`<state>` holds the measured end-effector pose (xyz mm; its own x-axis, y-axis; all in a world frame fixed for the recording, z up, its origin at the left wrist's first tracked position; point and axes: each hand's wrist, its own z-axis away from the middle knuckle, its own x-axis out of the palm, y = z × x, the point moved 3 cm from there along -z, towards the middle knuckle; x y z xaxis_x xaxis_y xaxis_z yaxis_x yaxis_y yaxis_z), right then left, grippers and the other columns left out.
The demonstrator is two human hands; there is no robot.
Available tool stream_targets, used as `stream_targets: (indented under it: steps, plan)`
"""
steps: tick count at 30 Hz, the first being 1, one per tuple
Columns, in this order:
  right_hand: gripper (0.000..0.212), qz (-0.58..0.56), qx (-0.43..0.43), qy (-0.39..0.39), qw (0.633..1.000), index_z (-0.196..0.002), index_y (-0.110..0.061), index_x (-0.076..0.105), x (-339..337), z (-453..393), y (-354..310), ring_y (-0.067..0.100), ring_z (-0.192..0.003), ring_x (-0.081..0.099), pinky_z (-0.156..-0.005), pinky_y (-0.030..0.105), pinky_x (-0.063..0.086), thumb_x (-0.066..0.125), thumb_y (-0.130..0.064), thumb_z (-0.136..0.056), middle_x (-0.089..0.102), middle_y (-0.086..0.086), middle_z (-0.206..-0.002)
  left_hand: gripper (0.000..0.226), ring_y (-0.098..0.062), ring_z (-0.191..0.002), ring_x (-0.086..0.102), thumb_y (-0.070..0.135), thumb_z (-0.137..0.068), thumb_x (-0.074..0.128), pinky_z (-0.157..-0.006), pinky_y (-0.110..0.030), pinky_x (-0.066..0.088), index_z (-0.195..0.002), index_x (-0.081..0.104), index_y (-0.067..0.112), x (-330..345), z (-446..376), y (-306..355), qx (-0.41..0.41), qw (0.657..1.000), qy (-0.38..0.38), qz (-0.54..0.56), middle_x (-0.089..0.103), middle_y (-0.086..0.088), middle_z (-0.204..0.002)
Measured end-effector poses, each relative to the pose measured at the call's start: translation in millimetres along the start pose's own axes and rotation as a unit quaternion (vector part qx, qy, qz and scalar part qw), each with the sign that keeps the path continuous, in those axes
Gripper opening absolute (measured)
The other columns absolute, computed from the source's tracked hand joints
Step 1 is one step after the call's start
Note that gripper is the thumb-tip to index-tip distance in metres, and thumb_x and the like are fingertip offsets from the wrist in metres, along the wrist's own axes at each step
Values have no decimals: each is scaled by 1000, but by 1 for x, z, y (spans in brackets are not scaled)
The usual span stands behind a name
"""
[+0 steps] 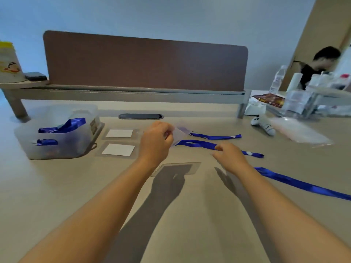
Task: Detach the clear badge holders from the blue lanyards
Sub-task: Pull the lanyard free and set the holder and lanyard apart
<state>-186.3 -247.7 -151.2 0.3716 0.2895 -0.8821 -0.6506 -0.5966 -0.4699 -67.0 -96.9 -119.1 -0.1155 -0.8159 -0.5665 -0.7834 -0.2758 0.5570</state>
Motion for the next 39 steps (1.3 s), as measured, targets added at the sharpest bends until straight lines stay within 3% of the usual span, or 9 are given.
stream_targets:
  steps: [3, 7, 11, 17, 24, 28, 30, 33, 39]
  plan:
    - [31, 60, 21, 8, 998, -116, -5, 58, 3, -6, 25, 28, -108, 57, -90, 38, 46, 47, -20, -91, 60, 14, -121, 16, -17, -82, 46, 4, -87, 51, -64, -21, 40, -95, 63, -1, 15, -2, 11, 2, 1000, -23, -1, 63, -18, -100]
    - [17, 110, 30, -15, 993, -94, -10, 57, 17, -13, 40, 22, -89, 54, -75, 32, 41, 46, -22, -89, 61, 8, -97, 19, -13, -84, 43, 6, -88, 49, -71, -26, 40, -100, 63, -1, 27, -3, 17, -7, 999, -35, -5, 62, -17, -105]
    - [22, 125, 15, -12, 992, -103, -9, 61, 20, -17, 40, 21, -93, 60, -86, 33, 49, 51, -24, -91, 62, 8, -100, 18, -15, -80, 45, 3, -88, 49, -71, -27, 41, -97, 64, -2, 33, -1, 18, -22, 999, -39, 2, 63, -19, -103]
    - [23, 85, 21, -39, 995, -103, -7, 64, 23, -15, 39, 21, -91, 62, -86, 32, 51, 54, -22, -89, 67, 11, -100, 15, -15, -77, 43, 3, -86, 49, -55, -9, 33, -93, 62, -2, 38, -2, 20, -46, 998, -51, 0, 58, -11, -94]
    - [6, -123, -10, -44, 991, -87, -14, 50, 13, -4, 16, 15, -78, 53, -68, 24, 45, 49, -11, -92, 55, 7, -89, 5, -17, -76, 43, 10, -88, 52, -54, -14, 33, -84, 53, 8, 36, -1, 19, -106, 992, -59, 18, 49, -4, -85]
    - [18, -262, -19, -34, 964, -108, -5, 55, -4, 1, -6, 10, -58, 51, -54, 18, 44, 45, -10, -94, 59, 7, -85, 11, -21, -76, 46, 10, -89, 51, -54, -18, 38, -80, 44, 11, 28, -2, 17, -143, 987, -52, 48, 50, -7, -83]
    - [23, -294, -35, -26, 955, -110, -2, 57, -11, 4, -18, 10, -54, 46, -52, 18, 40, 46, -13, -94, 60, 7, -79, 1, -24, -81, 51, 9, -89, 50, -66, -30, 48, -89, 50, 10, 23, -2, 17, -154, 983, -57, 80, 55, -11, -90]
    - [21, -340, -47, -23, 939, -96, -1, 62, -18, 10, -34, 10, -50, 41, -48, 17, 37, 50, -17, -92, 53, 2, -61, 24, -27, -96, 57, 8, -90, 49, -83, -41, 52, -114, 53, 9, 15, 2, 20, -164, 975, -69, 134, 61, -16, -113]
    - [23, -373, -56, -60, 924, -80, -2, 64, -23, 23, -60, 10, -46, 36, -42, 16, 33, 50, -15, -92, 47, 3, -56, 34, -20, -103, 52, 9, -92, 44, -86, -32, 49, -126, 49, 12, 1, 8, 25, -122, 979, -77, 142, 57, -13, -124]
